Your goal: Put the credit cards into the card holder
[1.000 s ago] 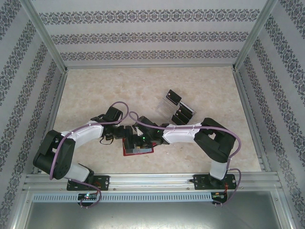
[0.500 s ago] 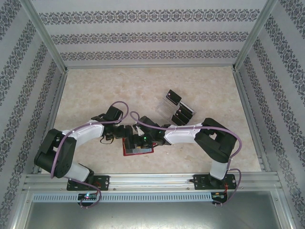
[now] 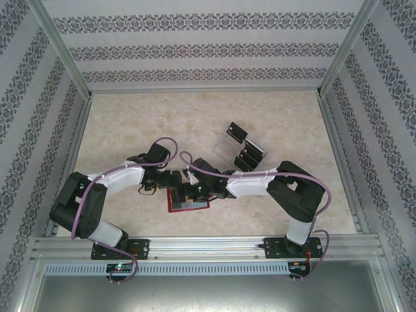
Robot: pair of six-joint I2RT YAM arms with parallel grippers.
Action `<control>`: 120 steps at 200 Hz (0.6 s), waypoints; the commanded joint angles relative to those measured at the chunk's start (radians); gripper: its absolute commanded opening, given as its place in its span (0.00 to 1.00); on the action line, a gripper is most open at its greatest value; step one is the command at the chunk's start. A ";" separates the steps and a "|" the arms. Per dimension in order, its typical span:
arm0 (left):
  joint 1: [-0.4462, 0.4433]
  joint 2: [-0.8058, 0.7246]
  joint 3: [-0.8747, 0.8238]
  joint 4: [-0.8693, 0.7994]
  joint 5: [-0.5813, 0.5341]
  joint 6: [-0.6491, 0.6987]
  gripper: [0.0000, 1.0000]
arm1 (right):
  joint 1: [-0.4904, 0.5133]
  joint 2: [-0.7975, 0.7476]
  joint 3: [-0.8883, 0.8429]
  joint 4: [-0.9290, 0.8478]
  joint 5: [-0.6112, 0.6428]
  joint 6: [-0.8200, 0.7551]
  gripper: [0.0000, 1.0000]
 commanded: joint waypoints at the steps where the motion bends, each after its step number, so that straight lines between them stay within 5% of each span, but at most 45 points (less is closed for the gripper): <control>1: -0.032 0.049 -0.079 0.135 0.034 -0.030 0.95 | -0.017 -0.016 -0.016 -0.015 0.015 0.005 0.80; 75: 0.034 -0.253 -0.032 0.012 -0.180 -0.115 1.00 | -0.018 -0.012 -0.001 -0.049 0.018 0.004 0.80; 120: 0.085 -0.438 -0.051 -0.105 -0.198 -0.082 1.00 | -0.018 -0.008 0.023 -0.064 0.011 0.013 0.79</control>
